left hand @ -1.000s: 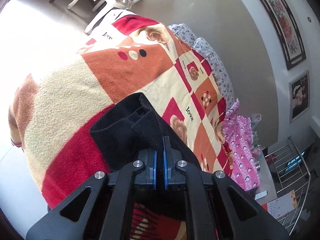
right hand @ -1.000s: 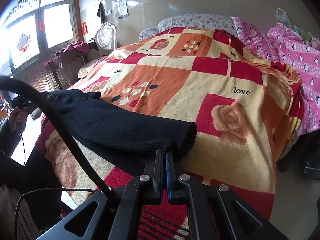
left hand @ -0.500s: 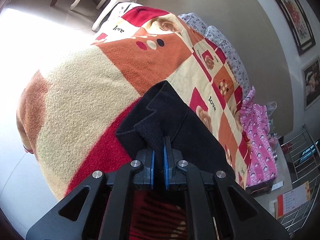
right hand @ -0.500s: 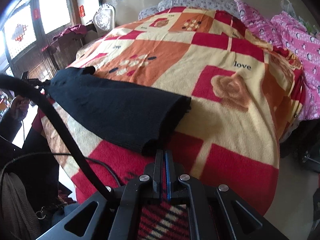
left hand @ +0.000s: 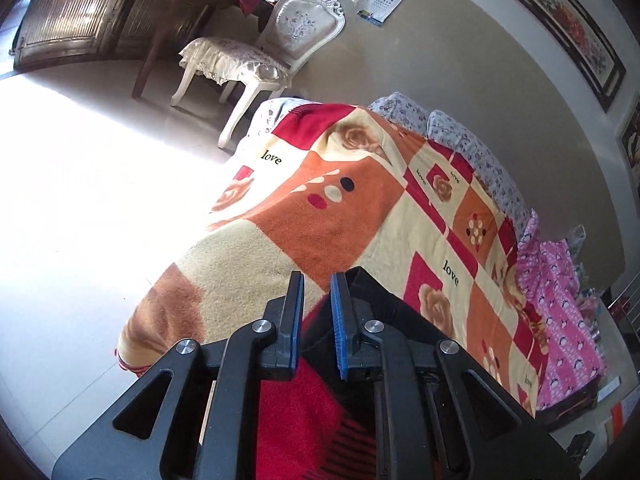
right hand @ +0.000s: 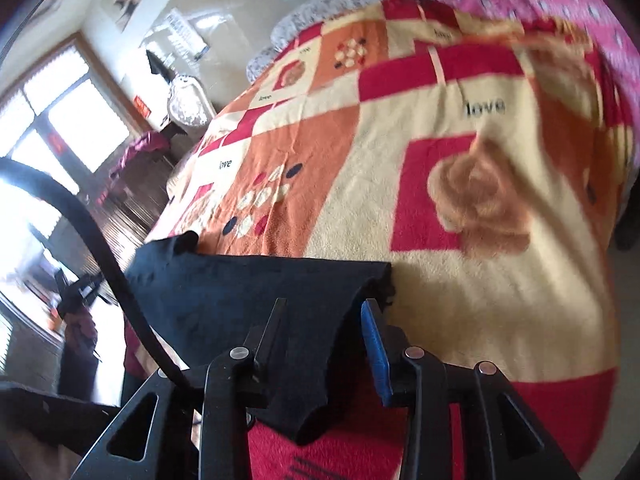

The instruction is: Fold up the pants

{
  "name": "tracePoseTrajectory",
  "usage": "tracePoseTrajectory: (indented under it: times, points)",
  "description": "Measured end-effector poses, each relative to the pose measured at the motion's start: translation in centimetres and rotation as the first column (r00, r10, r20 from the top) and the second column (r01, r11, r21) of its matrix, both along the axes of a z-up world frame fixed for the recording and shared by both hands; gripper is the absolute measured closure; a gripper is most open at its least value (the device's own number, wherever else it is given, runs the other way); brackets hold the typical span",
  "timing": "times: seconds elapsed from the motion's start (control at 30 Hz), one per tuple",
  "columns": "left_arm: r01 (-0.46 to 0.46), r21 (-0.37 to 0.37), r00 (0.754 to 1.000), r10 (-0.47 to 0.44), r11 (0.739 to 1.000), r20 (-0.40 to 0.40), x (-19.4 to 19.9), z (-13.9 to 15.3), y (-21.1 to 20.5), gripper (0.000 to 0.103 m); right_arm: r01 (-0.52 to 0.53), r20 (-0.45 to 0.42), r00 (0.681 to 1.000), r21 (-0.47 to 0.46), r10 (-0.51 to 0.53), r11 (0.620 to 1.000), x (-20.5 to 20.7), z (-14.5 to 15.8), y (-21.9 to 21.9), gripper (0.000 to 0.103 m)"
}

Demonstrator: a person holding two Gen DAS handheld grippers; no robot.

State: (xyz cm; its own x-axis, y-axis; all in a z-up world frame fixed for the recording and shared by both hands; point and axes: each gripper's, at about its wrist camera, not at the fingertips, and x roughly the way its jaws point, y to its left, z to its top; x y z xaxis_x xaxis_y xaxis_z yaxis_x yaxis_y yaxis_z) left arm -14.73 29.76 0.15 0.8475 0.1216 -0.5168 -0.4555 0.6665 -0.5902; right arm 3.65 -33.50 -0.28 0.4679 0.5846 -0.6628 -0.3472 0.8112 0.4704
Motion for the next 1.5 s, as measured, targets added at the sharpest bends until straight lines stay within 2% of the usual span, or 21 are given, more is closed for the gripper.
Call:
tracePoseTrajectory:
  times: [0.13,0.23,0.3,0.37,0.5,0.63,0.67,0.77,0.93,1.03,1.07,1.1,1.13,1.17,1.2,1.23,1.27,1.33,1.37,1.43,1.5]
  points:
    - [0.113,-0.052,0.993,-0.111,0.992,0.027,1.1,-0.2,-1.6,0.090,-0.021,-0.008,1.000,0.035,0.022,0.999,1.5,-0.8,0.2,0.080]
    - [0.243,-0.036,0.970,-0.243,0.969,0.027,3.7,-0.1,-4.9,0.090,-0.059,-0.017,0.998,0.017,0.059,0.998,2.2,-1.1,1.3,0.085]
    - [0.326,-0.025,0.945,-0.326,0.945,0.005,6.0,-0.2,-6.9,0.090,-0.077,-0.020,0.997,-0.005,0.077,0.997,2.3,-1.3,1.9,0.095]
    - [0.355,-0.019,0.934,-0.355,0.935,-0.043,8.5,-0.7,-8.1,0.090,-0.063,-0.002,0.998,-0.022,0.063,0.998,2.5,-1.4,2.3,0.100]
    - [0.345,-0.051,0.926,-0.349,0.937,-0.147,12.9,-2.1,-7.8,0.090,-0.036,0.111,0.993,-0.076,0.045,0.996,2.9,-0.8,3.2,0.101]
    - [0.234,-0.058,0.950,-0.241,0.970,-0.198,14.8,-2.9,-5.3,0.091,0.056,0.172,0.985,-0.152,-0.029,0.987,3.8,-0.7,3.5,0.101]
    - [0.218,-0.083,0.955,-0.230,0.973,-0.187,15.0,-3.3,-4.6,0.091,0.068,0.180,0.983,-0.161,-0.039,0.985,3.9,-0.7,3.4,0.101]
    - [0.192,-0.126,0.964,-0.211,0.973,-0.163,15.1,-3.6,-3.8,0.092,0.065,0.121,0.992,-0.199,-0.042,0.978,4.8,-2.0,3.7,0.101]
    - [0.189,-0.073,0.969,-0.198,0.979,-0.149,14.3,-3.8,-3.9,0.092,0.053,0.079,0.996,-0.199,-0.038,0.979,4.7,-2.1,3.5,0.101]
    - [0.193,-0.066,0.970,-0.201,0.979,-0.139,13.7,-3.8,-3.7,0.092,0.091,0.034,0.996,-0.169,-0.086,0.981,4.1,-2.0,2.2,0.101]
    - [0.194,-0.061,0.970,-0.200,0.979,-0.139,13.4,-3.8,-3.7,0.092,0.134,0.028,0.991,-0.193,-0.131,0.972,3.9,-1.8,1.7,0.096]
    - [0.193,-0.054,0.970,-0.199,0.980,-0.140,13.2,-3.8,-3.6,0.092,0.182,0.028,0.983,-0.238,-0.180,0.954,3.7,-1.6,1.4,0.086]
    - [0.189,-0.045,0.970,-0.194,0.981,-0.144,13.0,-3.8,-3.7,0.092,0.284,0.050,0.958,-0.329,-0.284,0.901,3.3,-1.1,0.7,0.085]
    - [0.176,-0.031,0.973,-0.178,0.984,-0.148,12.6,-3.7,-3.7,0.092,0.337,0.076,0.940,-0.370,-0.333,0.866,2.8,-0.5,0.5,0.085]
    - [0.148,-0.016,0.977,-0.149,0.989,-0.152,12.0,-3.5,-3.8,0.092,0.362,0.107,0.932,-0.375,-0.348,0.853,2.2,0.3,0.6,0.085]
    - [0.109,0.003,0.982,-0.107,0.994,-0.157,11.4,-3.2,-3.9,0.092,0.350,0.130,0.937,-0.344,-0.325,0.871,1.4,1.1,1.1,0.085]
    - [0.054,0.037,0.984,-0.047,0.998,-0.170,10.6,-2.8,-4.1,0.092,0.297,0.149,0.953,-0.303,-0.263,0.905,0.4,2.0,2.4,0.085]
    - [-0.015,0.086,0.989,0.027,0.996,-0.146,8.9,-2.0,-4.7,0.091,0.161,0.176,0.978,-0.295,-0.112,0.942,-1.5,2.7,6.0,0.084]
    - [-0.022,0.105,0.994,0.033,0.994,-0.105,7.8,-1.3,-5.4,0.091,0.102,0.180,0.983,-0.314,-0.047,0.944,-2.2,2.5,7.6,0.083]
    - [0.007,0.168,0.999,0.000,0.986,-0.037,6.1,0.2,-7.5,0.091,0.035,0.179,0.983,-0.395,0.040,0.918,-3.6,1.4,10.2,0.081]
    - [0.091,0.252,0.996,-0.093,0.964,-0.002,5.4,1.2,-10.3,0.091,0.022,0.147,0.988,-0.472,0.054,0.881,-4.4,-0.8,10.9,0.076]
